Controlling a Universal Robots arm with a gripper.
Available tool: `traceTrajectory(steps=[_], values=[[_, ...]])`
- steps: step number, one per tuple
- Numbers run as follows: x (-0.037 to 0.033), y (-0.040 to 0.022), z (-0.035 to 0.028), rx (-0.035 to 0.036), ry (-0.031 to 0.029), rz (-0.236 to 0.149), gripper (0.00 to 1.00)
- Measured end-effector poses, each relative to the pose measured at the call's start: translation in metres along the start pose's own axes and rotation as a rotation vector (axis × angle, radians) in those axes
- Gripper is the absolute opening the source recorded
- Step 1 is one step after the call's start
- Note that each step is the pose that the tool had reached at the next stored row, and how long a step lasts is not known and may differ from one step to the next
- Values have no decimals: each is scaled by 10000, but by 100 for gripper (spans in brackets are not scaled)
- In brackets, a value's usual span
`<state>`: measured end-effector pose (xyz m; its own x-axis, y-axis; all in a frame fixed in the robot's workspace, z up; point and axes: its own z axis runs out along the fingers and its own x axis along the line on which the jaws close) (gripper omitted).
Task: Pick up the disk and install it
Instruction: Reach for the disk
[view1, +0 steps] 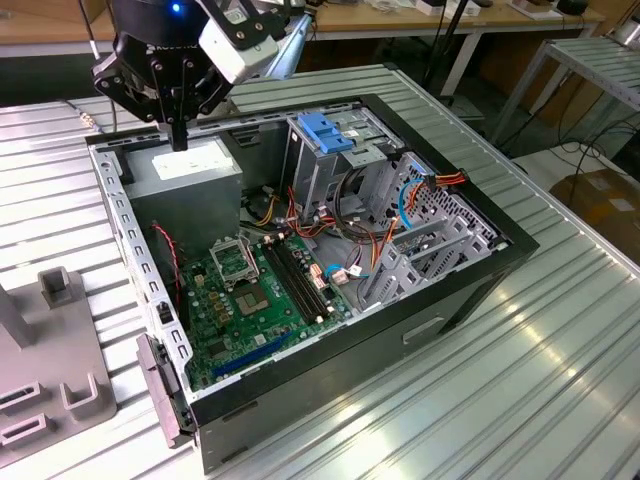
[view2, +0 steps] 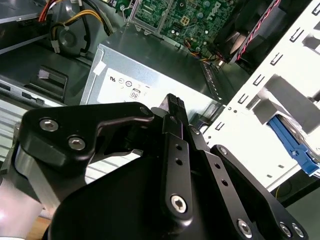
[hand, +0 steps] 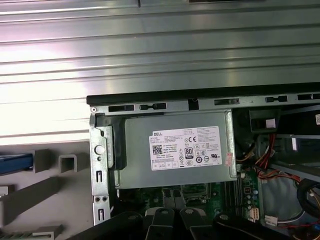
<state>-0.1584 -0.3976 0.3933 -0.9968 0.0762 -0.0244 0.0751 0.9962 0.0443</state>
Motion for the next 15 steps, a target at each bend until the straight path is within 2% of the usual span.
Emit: traceTrajectory(steps=[15], values=[[149, -11, -4, -1, 0, 1, 10]])
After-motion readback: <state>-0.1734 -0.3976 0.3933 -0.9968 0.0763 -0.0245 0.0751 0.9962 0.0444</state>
